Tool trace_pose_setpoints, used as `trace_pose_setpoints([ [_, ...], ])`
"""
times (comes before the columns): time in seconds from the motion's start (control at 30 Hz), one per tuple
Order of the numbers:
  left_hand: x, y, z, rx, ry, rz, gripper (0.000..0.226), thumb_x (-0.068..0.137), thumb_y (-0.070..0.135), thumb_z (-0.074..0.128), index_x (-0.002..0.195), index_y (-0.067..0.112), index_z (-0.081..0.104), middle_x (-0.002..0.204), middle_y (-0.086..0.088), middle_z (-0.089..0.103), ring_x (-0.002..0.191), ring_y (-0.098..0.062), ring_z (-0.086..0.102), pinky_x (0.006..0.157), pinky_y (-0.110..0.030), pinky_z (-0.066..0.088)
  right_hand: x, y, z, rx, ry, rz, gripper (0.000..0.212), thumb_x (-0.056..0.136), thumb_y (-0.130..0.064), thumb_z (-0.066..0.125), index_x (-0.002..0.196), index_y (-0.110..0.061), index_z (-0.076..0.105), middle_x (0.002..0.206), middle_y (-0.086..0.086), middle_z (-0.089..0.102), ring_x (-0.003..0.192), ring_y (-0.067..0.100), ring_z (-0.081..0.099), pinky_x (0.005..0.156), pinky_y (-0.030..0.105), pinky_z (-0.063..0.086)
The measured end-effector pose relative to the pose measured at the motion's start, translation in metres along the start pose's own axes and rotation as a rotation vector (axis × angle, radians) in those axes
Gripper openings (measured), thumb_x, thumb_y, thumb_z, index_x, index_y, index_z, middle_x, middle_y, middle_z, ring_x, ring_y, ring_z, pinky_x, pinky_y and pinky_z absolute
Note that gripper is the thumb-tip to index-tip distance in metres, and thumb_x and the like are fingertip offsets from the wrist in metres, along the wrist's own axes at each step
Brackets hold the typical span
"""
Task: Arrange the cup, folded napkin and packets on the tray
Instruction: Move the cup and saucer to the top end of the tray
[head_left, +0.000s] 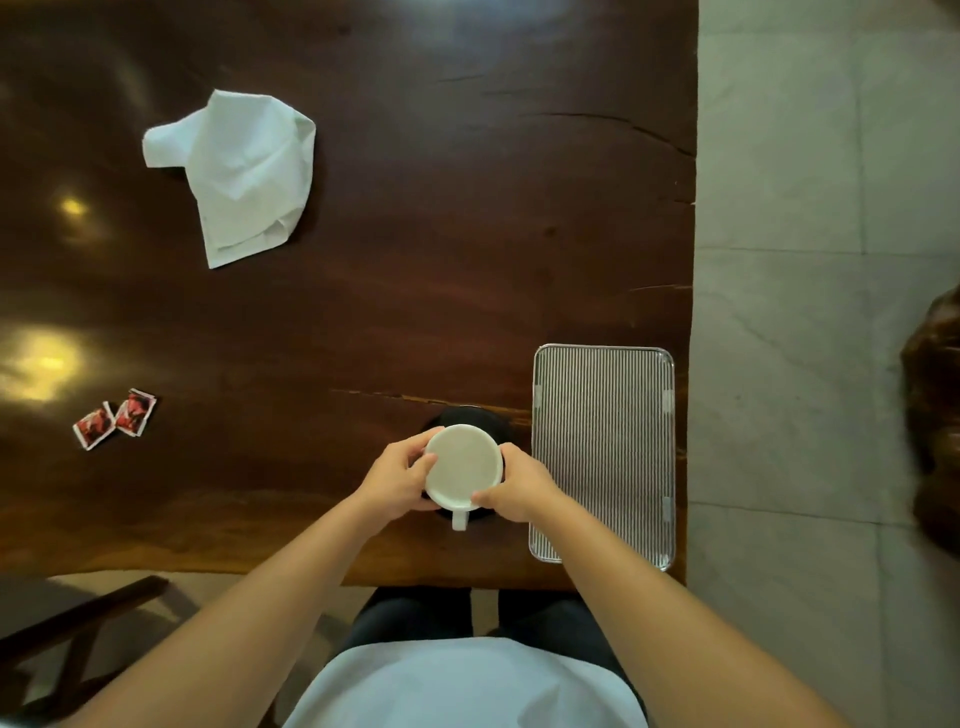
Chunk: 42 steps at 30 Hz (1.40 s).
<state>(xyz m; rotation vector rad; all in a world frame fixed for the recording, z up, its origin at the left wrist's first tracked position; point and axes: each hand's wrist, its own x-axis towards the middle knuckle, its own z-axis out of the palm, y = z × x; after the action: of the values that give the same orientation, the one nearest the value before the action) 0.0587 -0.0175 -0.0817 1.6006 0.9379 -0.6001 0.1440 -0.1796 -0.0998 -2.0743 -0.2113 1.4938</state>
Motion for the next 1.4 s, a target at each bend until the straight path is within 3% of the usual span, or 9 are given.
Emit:
trace_pose_setpoints([
  [0.23,-0.002,-0.010,0.005,0.187,0.058,0.091,0.041,0.107,0.028,0.041,0.148,0.031,0.046,0.137,0.008,0.057,0.128,-0.012,0.052,0.108,-0.037,0.047,0.020,-0.012,-0.007,-0.094,-0.072,0.079,0.054,0.081,-0.015,0.076,0.122,-0.017,0.041,0.113,0.006,0.055,0.101,0.020,0.055,0.071,0.027,0.049],
  [0.43,0.012,-0.010,0.015,0.275,0.134,0.082,0.032,0.095,0.007,0.056,0.123,0.022,0.053,0.120,-0.001,0.053,0.104,-0.014,0.055,0.085,-0.028,0.053,0.027,-0.022,-0.002,-0.204,0.002,0.074,0.035,0.090,-0.005,0.056,0.120,-0.013,0.040,0.109,0.012,0.058,0.095,0.026,0.058,0.068,0.032,0.048],
  [0.53,0.016,-0.012,0.013,0.319,0.141,0.120,0.023,0.095,0.013,0.058,0.112,0.023,0.048,0.111,0.000,0.050,0.094,-0.016,0.056,0.080,-0.040,0.059,0.025,-0.027,0.001,-0.164,0.061,0.101,0.031,0.090,-0.005,0.055,0.115,-0.016,0.041,0.109,0.011,0.056,0.094,0.026,0.056,0.065,0.029,0.045],
  [0.77,0.024,-0.005,-0.022,0.279,-0.024,0.144,0.025,0.098,0.040,0.057,0.118,0.023,0.058,0.107,0.004,0.062,0.098,-0.013,0.061,0.075,-0.028,0.050,-0.001,-0.035,0.020,0.131,0.341,0.207,0.046,0.092,-0.039,0.064,0.129,-0.020,0.046,0.112,0.003,0.060,0.097,0.018,0.059,0.063,0.024,0.046],
  [0.9,0.036,0.005,-0.037,0.161,0.162,-0.007,0.030,0.101,0.043,0.050,0.111,0.017,0.060,0.104,-0.003,0.065,0.096,-0.024,0.064,0.084,-0.043,0.057,-0.023,-0.020,-0.002,0.184,0.731,0.198,0.046,0.097,-0.046,0.052,0.136,-0.021,0.049,0.113,-0.001,0.060,0.105,0.015,0.059,0.078,0.026,0.048],
  [1.0,0.043,0.007,-0.036,0.118,0.106,-0.195,0.020,0.104,0.032,0.046,0.113,0.018,0.058,0.112,-0.008,0.062,0.100,-0.030,0.064,0.084,-0.051,0.061,-0.027,0.006,-0.013,-0.052,0.718,0.243,0.053,0.101,-0.038,0.046,0.151,-0.030,0.033,0.160,0.005,0.027,0.148,0.027,0.024,0.114,0.047,0.035],
  [1.13,0.047,0.001,-0.028,0.058,0.059,-0.326,0.043,0.101,0.018,0.057,0.143,0.016,0.050,0.134,-0.012,0.057,0.108,-0.037,0.064,0.076,-0.049,0.064,-0.023,0.029,-0.013,-0.292,0.559,0.251,0.066,0.100,-0.019,0.047,0.155,-0.039,0.018,0.167,0.002,-0.007,0.153,0.031,-0.009,0.120,0.053,0.025],
  [1.3,0.046,0.002,-0.021,0.066,0.128,-0.308,0.028,0.098,0.012,0.062,0.126,0.017,0.057,0.120,-0.013,0.060,0.102,-0.038,0.065,0.077,-0.055,0.063,-0.020,0.024,-0.009,-0.227,0.695,0.054,0.051,0.098,-0.016,0.055,0.147,-0.023,0.043,0.153,0.007,0.038,0.143,0.023,0.032,0.111,0.039,0.042],
  [1.4,0.045,0.004,-0.022,0.034,0.120,-0.296,0.012,0.098,0.011,0.062,0.103,0.021,0.059,0.112,-0.014,0.064,0.099,-0.036,0.067,0.077,-0.057,0.062,-0.016,0.004,-0.009,-0.048,0.522,-0.045,0.041,0.099,-0.018,0.054,0.140,-0.016,0.053,0.130,0.003,0.058,0.118,0.015,0.055,0.102,0.035,0.051],
])
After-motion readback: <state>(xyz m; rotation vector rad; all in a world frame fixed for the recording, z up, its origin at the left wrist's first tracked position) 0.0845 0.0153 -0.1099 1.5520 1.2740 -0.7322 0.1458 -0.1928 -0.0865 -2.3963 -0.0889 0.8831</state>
